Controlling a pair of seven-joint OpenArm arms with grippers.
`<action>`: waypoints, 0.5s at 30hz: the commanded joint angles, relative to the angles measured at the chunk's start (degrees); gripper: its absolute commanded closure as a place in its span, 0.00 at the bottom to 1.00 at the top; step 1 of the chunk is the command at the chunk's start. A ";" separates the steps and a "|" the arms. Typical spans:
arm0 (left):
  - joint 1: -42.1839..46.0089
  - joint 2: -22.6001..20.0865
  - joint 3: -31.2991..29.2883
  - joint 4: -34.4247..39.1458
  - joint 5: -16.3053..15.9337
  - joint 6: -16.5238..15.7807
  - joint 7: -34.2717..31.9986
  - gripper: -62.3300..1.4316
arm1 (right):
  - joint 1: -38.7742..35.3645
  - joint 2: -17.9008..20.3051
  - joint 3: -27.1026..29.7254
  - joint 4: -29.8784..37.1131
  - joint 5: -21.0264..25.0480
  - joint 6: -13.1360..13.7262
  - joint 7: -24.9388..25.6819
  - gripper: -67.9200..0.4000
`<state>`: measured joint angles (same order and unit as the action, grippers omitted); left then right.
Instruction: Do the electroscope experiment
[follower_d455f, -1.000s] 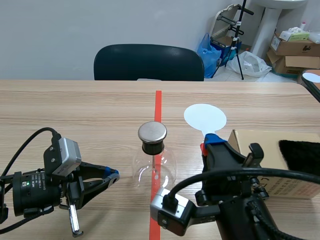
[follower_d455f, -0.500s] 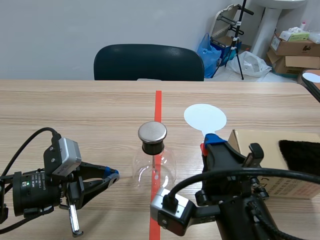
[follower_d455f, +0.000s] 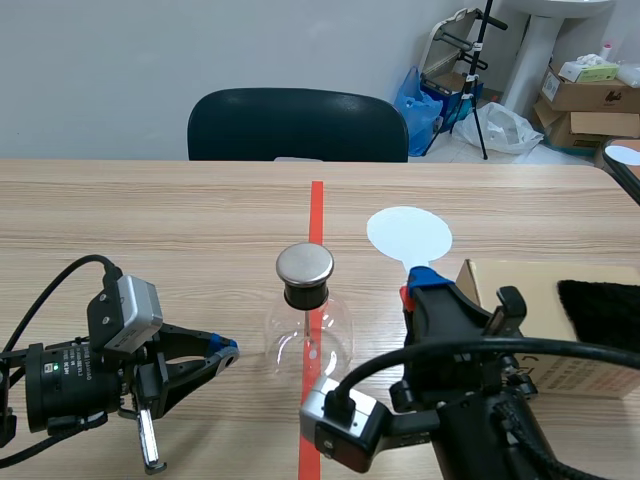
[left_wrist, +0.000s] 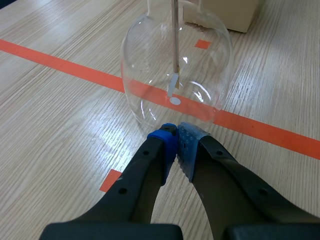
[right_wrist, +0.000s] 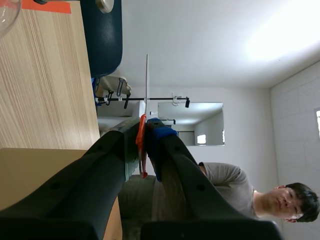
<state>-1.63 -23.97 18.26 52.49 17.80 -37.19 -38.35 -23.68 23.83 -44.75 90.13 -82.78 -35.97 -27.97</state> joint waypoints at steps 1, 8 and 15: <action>-0.44 0.11 0.04 1.03 -0.83 -0.04 -0.79 0.93 | 0.81 0.48 0.31 0.76 -0.61 -0.37 -0.37 0.98; -0.44 0.11 0.04 1.03 -0.83 -0.04 -0.79 0.93 | 0.81 0.46 2.03 0.76 -0.92 1.03 0.59 0.98; -0.44 0.11 0.04 1.03 -0.83 -0.04 -0.79 0.93 | 0.81 0.46 2.38 0.76 -0.92 1.16 1.46 0.98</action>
<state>-1.63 -23.97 18.26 52.49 17.80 -37.19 -38.35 -23.68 23.83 -42.72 90.13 -83.33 -34.22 -26.79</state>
